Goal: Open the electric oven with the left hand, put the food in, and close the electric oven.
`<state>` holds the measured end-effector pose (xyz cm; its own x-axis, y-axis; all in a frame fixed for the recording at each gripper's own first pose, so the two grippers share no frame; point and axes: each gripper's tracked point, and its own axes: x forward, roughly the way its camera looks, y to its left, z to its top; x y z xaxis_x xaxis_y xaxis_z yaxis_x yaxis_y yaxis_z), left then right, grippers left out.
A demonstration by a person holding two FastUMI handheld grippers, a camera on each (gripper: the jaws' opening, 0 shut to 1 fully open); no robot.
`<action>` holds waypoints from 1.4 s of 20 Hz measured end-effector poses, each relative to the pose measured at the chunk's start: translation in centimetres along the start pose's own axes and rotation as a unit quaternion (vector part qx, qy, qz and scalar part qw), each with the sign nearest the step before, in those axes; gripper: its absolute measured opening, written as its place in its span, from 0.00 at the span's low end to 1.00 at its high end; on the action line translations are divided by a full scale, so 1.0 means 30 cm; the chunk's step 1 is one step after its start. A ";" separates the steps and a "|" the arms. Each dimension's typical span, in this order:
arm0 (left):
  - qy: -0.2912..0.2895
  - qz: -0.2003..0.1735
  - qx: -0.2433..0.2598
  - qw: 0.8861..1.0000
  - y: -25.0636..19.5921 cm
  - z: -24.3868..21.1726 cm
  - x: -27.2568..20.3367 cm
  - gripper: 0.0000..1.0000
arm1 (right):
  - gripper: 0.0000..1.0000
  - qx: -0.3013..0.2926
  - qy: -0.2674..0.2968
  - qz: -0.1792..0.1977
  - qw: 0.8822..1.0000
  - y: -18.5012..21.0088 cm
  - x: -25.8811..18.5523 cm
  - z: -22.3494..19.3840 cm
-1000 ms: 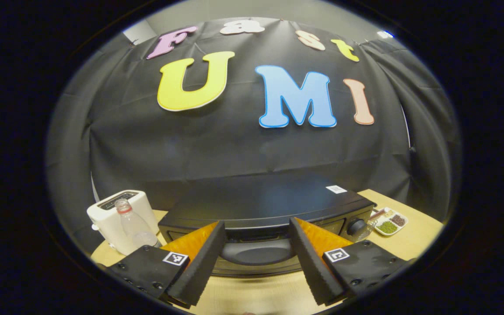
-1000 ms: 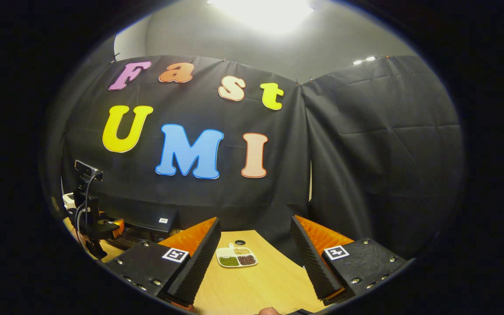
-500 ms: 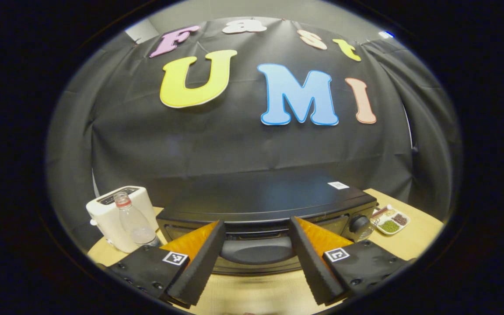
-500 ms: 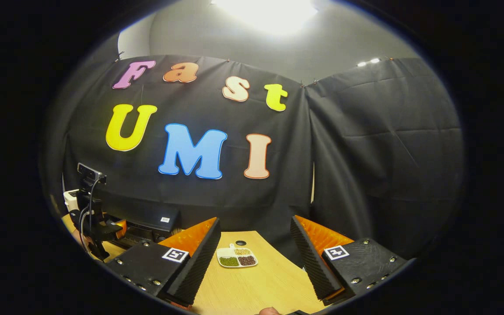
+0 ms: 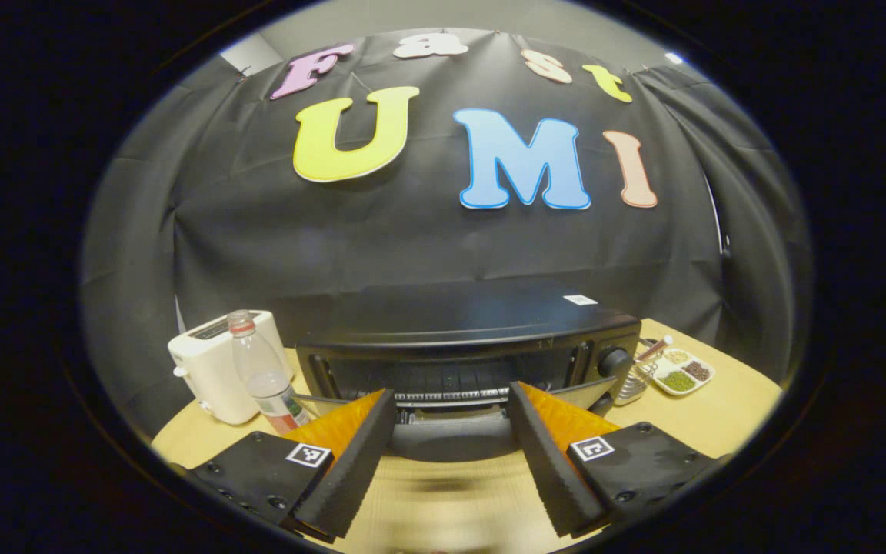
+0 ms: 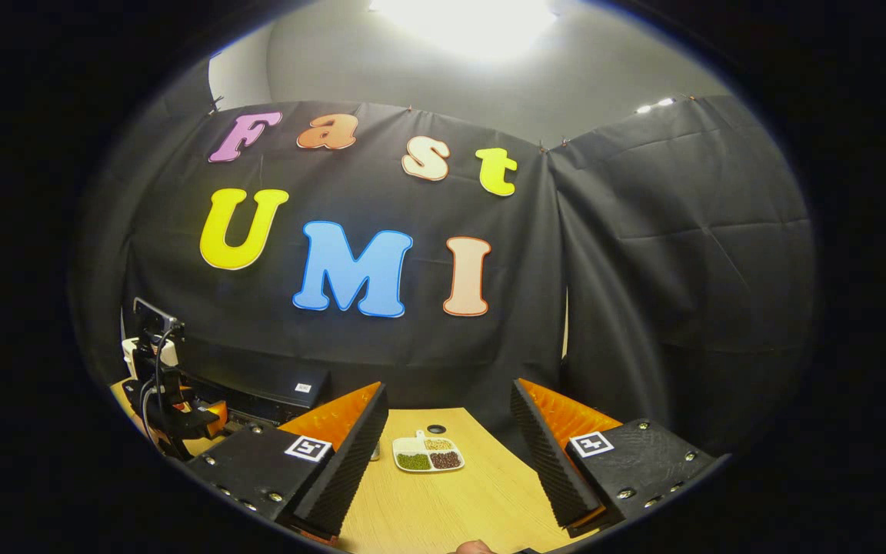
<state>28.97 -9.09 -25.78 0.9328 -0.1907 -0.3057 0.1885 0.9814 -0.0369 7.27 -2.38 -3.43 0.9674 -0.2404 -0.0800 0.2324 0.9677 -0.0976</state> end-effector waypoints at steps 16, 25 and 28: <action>0.043 0.017 -0.004 0.999 -0.028 -0.181 -0.132 0.98 | 0.97 -0.001 0.011 0.036 0.999 -0.010 -0.026 -0.035; 0.077 0.021 -0.010 0.997 -0.044 -0.303 -0.168 0.97 | 0.97 -0.010 0.015 0.047 0.999 -0.020 -0.056 -0.038; 0.091 0.024 -0.012 0.996 -0.049 -0.351 -0.181 1.00 | 0.97 -0.014 0.018 0.052 0.998 -0.021 -0.066 -0.041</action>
<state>20.40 -9.26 -34.08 0.8694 -0.1386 -0.4742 0.1359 0.9899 -0.0401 5.08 -2.61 -4.43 0.9819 -0.1414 -0.1260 0.1272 0.9852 -0.1150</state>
